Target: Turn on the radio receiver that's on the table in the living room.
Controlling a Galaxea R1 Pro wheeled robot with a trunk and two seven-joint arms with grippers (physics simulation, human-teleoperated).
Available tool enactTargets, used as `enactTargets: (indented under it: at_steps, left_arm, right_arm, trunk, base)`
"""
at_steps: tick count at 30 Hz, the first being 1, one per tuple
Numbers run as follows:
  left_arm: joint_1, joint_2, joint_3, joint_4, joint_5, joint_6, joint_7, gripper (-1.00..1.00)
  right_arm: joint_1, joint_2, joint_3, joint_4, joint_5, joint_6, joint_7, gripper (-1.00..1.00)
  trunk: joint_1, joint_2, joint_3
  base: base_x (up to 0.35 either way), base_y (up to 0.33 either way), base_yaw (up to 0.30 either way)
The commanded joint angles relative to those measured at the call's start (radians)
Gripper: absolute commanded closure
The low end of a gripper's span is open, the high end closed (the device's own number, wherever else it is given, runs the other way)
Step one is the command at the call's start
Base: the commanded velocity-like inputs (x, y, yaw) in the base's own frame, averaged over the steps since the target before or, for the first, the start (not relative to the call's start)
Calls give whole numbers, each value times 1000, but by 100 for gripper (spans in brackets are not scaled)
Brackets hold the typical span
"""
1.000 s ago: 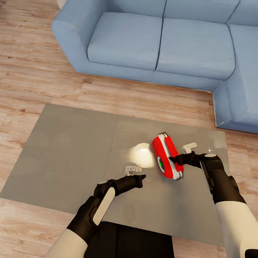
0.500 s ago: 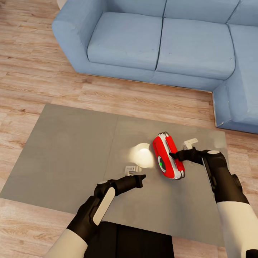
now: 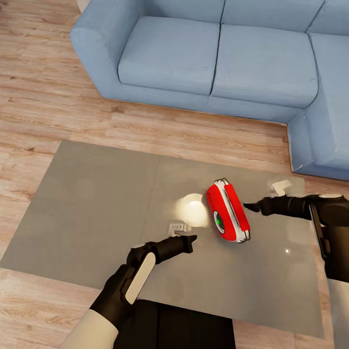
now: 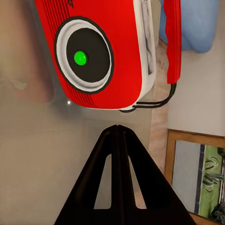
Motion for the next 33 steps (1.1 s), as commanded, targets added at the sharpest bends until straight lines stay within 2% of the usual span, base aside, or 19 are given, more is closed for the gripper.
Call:
enactTargets:
  at_steps: [1, 6, 8, 10, 15, 23, 28, 33]
  left_arm:
    - [0, 0, 0, 0, 0, 1, 0, 100]
    - [0, 0, 1, -1, 1, 5, -1, 100]
    - [0, 0, 1, -22, 0, 8, 3, 100]
    - [0, 1, 0, -50, 1, 9, 14, 100]
    - [0, 2, -3, -67, 1, 8, 25, 100]
    - [0, 5, -3, -69, 1, 6, 26, 100]
    - [0, 6, -5, -69, 0, 1, 26, 100]
    - [0, 6, -6, -72, -8, 1, 28, 100]
  right_arm:
    - [20, -8, -7, -1, -4, -2, 2, -100]
    - [125, -19, -58, -5, -4, -43, 6, -100]
    - [230, -18, -128, -4, -3, -150, 7, -100]
    - [270, -15, -161, 0, -2, -180, 7, -100]
    - [289, -14, -211, 3, 0, -193, 5, -100]
    - [291, -11, -247, 1, 1, -193, 0, -100]
    - [291, -9, -278, 1, 0, -197, -1, -100]
    - [291, -9, -284, 1, 1, -198, -2, -100]
  trunk:
    - [0, 0, 0]
    - [0, 0, 0]
    - [0, 0, 0]
    - [0, 0, 0]
    - [0, 0, 0]
    - [0, 0, 4]
    - [0, 0, 12]
    - [0, 0, 20]
  base:
    - [0, 0, 0]
    - [0, 0, 0]
    - [-76, 0, 0]
    - [-240, 0, 0]
    - [-320, 0, 0]
    - [-320, -2, 0]
    - [-76, -4, 0]
    - [-7, 0, 0]
